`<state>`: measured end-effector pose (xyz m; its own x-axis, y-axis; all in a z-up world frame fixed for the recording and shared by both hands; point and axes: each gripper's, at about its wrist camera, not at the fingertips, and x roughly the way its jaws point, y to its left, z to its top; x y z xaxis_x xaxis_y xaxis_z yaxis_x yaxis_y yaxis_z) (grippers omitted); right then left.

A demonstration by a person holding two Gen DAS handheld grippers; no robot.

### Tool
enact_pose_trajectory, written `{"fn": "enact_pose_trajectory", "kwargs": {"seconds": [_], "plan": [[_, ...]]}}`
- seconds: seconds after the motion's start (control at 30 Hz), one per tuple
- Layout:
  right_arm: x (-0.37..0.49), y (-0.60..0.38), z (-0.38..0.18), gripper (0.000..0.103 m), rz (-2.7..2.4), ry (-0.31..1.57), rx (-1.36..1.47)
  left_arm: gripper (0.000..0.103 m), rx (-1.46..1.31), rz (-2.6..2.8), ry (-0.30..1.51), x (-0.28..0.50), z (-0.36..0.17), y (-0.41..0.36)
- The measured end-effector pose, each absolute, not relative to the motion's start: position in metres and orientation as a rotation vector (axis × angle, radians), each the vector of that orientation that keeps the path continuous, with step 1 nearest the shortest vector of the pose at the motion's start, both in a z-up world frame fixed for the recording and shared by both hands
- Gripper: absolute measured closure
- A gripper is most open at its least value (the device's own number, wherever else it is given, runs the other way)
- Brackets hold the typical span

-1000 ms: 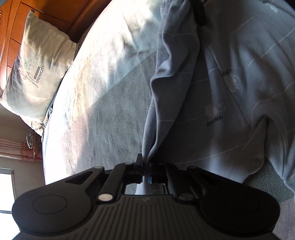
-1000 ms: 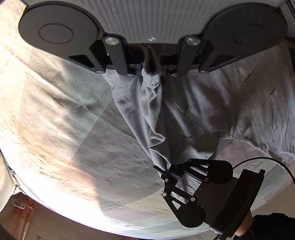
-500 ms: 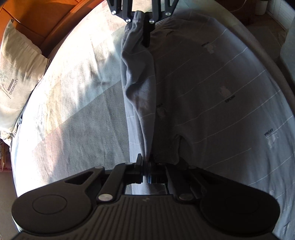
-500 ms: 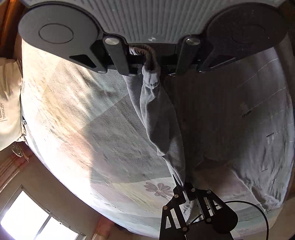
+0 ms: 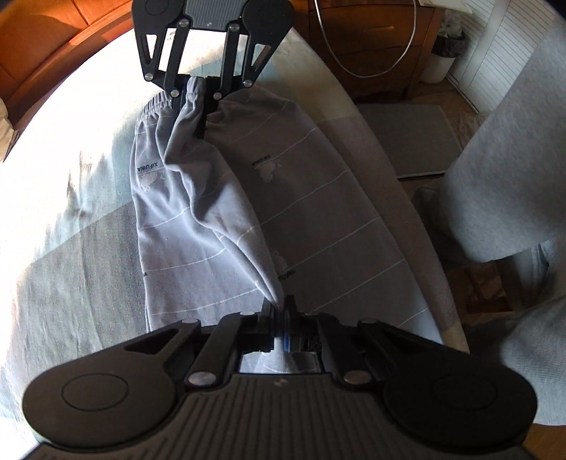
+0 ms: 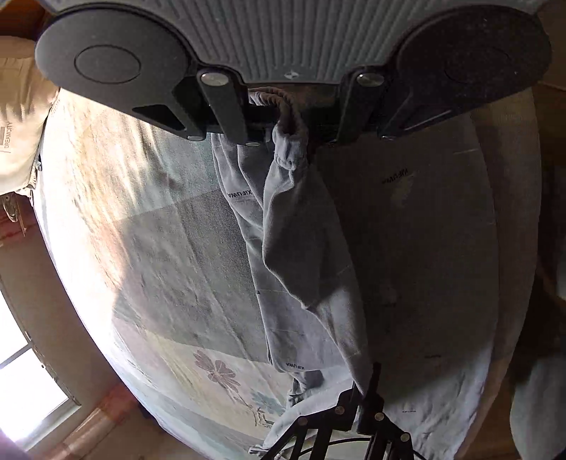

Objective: Fold clothes

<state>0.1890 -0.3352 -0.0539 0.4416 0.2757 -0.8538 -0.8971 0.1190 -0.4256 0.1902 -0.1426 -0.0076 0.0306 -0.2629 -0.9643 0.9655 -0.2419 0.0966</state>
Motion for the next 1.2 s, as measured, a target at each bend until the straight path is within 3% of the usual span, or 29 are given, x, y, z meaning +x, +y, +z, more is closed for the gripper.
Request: {"fn": "enact_pose_trajectory", "kwargs": {"seconds": [0.27, 0.4, 0.53, 0.67, 0.87, 1.1, 1.2], "plan": [[0.167, -0.343, -0.075, 0.09, 0.974, 0.571, -1.371, 0.101, 1.188, -1.468, 0.854, 0.179, -0.023, -0.166], [0.167, -0.343, -0.082, 0.087, 0.95, 0.607, -1.363, 0.101, 1.167, -1.452, 0.905, 0.181, -0.041, -0.18], [0.166, -0.344, -0.073, 0.063, 0.892, 0.668, -1.308, 0.1, 1.149, -1.442, 0.941, 0.184, -0.052, -0.185], [0.168, -0.355, -0.055, 0.06, 0.779, 0.819, -1.164, 0.1, 1.154, -1.444, 0.946, 0.184, -0.055, -0.187], [0.186, -0.365, -0.026, 0.06, 0.565, 1.099, -0.726, 0.1, 1.174, -1.451, 0.94, 0.181, -0.056, -0.19], [0.182, -0.405, -0.026, 0.06, 0.328, 1.26, 0.279, 0.1, 1.137, -1.443, 0.958, 0.179, -0.061, -0.193], [0.184, -0.396, -0.064, 0.051, 0.227, 1.266, 0.736, 0.1, 1.11, -1.441, 0.959, 0.181, -0.061, -0.19]]}}
